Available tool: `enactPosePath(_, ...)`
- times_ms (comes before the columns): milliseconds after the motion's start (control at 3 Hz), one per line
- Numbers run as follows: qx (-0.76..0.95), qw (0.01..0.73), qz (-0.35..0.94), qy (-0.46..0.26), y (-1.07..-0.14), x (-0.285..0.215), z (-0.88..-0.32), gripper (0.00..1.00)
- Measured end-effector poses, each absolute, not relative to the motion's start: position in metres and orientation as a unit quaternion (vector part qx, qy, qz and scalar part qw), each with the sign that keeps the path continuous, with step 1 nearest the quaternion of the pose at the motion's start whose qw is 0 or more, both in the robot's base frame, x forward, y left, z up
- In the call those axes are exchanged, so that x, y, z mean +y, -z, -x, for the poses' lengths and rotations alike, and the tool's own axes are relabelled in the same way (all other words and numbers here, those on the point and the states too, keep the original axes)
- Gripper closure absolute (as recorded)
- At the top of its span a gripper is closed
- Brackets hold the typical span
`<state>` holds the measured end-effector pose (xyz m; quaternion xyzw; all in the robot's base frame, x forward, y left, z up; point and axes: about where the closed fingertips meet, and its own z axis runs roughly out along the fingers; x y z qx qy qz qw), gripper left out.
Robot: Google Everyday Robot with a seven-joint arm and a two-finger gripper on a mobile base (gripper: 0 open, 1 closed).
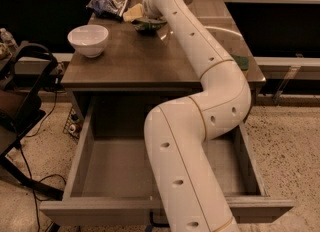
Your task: Move green jalapeno chip bag near blue chip bag
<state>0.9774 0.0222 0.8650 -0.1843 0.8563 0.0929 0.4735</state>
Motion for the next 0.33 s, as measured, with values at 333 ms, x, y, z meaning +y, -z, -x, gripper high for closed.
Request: enactPosePath(333,0.856,0.473,0.184,-0.093,-0.8650,0.0222,-0.9774,0.00)
